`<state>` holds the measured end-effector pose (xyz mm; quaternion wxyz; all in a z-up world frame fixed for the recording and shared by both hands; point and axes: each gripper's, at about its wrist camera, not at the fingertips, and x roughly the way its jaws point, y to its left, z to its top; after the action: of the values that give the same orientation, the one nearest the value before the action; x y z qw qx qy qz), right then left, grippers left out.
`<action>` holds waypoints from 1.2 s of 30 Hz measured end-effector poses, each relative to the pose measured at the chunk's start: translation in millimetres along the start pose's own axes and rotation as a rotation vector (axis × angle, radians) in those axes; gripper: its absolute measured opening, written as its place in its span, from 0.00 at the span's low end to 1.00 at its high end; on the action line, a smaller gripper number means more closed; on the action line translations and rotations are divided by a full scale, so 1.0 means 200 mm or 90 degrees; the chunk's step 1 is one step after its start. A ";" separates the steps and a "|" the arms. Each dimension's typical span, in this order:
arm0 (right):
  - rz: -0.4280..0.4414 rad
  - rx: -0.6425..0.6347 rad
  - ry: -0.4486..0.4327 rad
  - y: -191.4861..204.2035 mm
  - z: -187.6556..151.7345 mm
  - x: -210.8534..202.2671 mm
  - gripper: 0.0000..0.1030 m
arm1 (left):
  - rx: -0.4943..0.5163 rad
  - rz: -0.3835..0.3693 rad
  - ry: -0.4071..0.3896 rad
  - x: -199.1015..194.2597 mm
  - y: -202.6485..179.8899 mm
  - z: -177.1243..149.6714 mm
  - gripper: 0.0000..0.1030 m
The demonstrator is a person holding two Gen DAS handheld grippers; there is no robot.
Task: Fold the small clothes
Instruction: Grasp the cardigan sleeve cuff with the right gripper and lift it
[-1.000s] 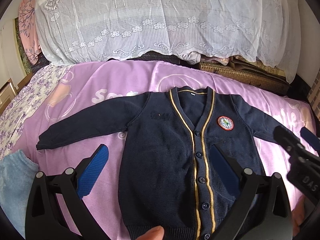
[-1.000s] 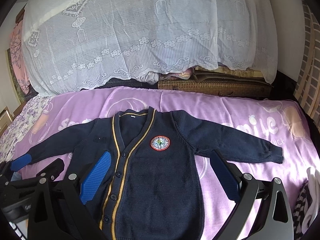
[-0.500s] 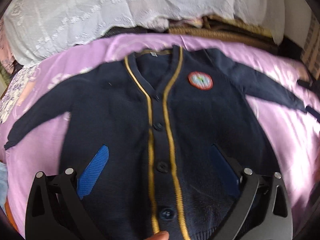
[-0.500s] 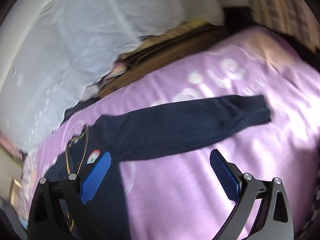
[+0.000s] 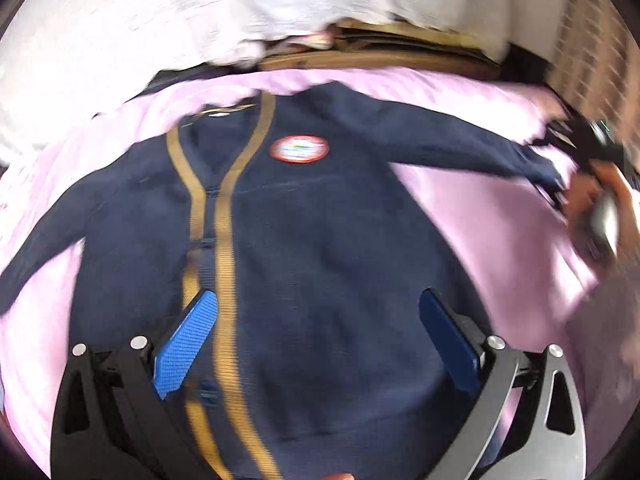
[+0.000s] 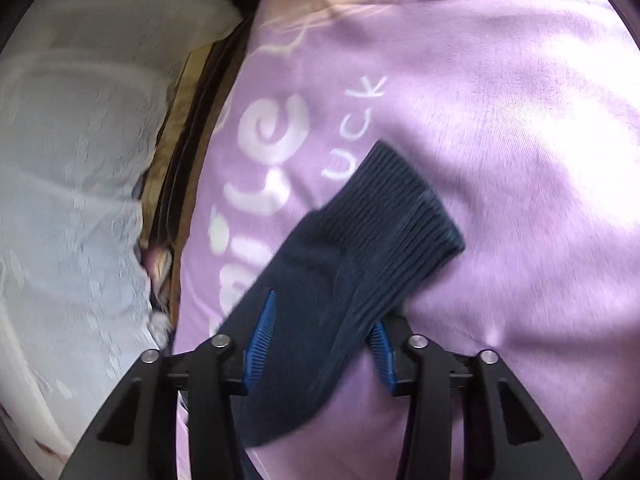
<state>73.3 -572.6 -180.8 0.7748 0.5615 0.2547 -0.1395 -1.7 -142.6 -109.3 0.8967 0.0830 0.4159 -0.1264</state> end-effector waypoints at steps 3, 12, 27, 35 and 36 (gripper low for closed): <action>0.023 0.040 -0.038 -0.10 0.04 0.05 0.06 | 0.072 0.019 0.061 0.16 -0.17 -0.10 0.96; 0.082 -0.075 -0.120 0.03 0.01 -0.09 0.07 | 0.080 0.036 -0.032 -0.06 -0.15 -0.11 0.96; 0.024 -0.149 -0.116 0.13 -0.01 -0.09 0.06 | -0.155 0.289 0.026 -0.06 1.01 -0.12 0.96; 0.083 -0.370 -0.085 0.65 -0.40 -0.22 0.06 | -0.240 0.244 0.038 0.06 1.13 -0.22 0.96; 0.086 -0.385 -0.081 0.72 -0.45 -0.20 0.06 | -0.239 0.247 0.036 0.07 1.13 -0.22 0.96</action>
<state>89.6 -442.5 -65.6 0.9285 0.3118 0.1976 -0.0404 41.3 82.2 -137.7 0.8919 -0.0030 0.4333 0.1295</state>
